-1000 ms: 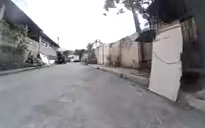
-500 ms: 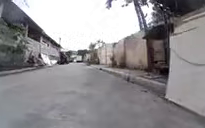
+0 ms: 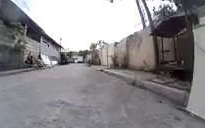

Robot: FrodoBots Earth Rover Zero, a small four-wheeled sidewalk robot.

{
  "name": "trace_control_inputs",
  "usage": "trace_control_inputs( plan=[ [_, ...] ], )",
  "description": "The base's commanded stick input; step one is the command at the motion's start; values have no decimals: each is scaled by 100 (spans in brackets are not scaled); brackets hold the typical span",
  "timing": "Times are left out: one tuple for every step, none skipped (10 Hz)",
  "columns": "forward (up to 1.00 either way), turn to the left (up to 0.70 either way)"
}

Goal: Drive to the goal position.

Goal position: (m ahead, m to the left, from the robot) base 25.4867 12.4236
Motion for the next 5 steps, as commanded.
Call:
trace_control_inputs(
  plan=[
    [100,0],
    [100,0],
    [100,0],
    [100,0],
    [100,0]
  ],
)
